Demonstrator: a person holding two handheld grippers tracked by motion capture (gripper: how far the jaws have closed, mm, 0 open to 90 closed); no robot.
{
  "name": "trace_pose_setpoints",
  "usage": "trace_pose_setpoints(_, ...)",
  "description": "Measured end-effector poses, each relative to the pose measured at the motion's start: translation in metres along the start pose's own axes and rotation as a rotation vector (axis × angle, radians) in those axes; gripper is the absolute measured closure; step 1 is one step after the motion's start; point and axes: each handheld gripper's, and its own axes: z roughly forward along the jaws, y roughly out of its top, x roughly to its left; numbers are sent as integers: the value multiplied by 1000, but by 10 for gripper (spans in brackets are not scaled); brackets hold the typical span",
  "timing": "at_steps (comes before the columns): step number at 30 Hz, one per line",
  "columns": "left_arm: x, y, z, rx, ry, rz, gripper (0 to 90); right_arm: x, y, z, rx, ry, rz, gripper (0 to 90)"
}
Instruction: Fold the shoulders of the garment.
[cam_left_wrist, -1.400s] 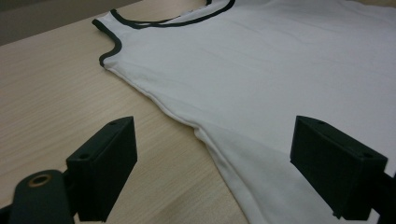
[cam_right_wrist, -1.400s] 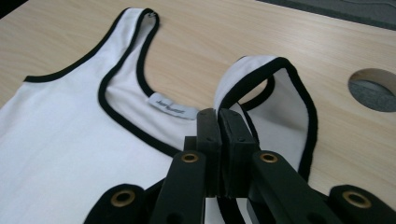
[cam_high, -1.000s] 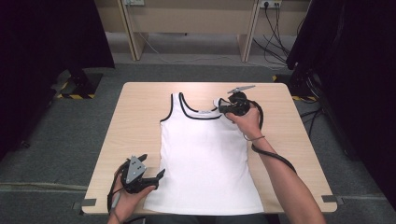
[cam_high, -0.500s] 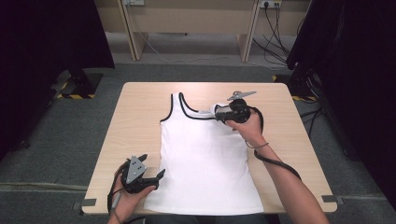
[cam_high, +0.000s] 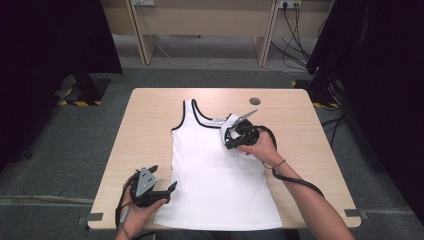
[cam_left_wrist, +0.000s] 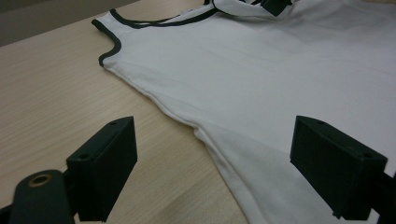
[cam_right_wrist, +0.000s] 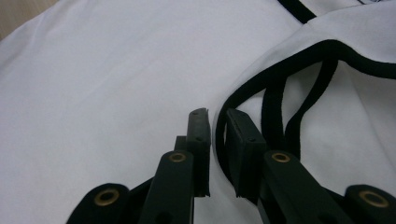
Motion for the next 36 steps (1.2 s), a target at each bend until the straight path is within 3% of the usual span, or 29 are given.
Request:
trace_pose_setpoints(2, 0, 0, 0, 1, 0, 0, 140, -1, 4, -4, -23, -20, -4, 734)
trace_pose_setpoints(6, -1, 0, 0, 4, 0, 10, 140, -4, 16, -16, -81, -103, -3, 680)
trace_pose_setpoints(10, -1, 0, 0, 3, 1, 13, 141, -11, 31, -14, -67, -218, -18, 647)
trace_pose_setpoints(14, -1, 0, 0, 2, 0, 11, 141, -17, 43, 0, -45, -273, -17, 622)
trace_pose_setpoints(22, -1, 0, 0, -3, -4, 8, 141, -17, 53, 27, 19, -282, -54, 616)
trace_pose_setpoints(26, -1, 0, 0, -1, -3, 16, 141, -19, 51, 32, 36, -259, -51, 749)
trace_pose_setpoints(28, -1, 0, 0, -1, -3, 16, 141, -20, 50, 30, 27, -248, -37, 812)
trace_pose_setpoints(32, -2, 0, 1, 2, -2, 16, 141, -19, 50, 25, 11, -242, -24, 837)
trace_pose_setpoints(36, -2, 0, 1, 4, -2, 16, 141, -22, 58, -1, -73, -211, 15, 834)
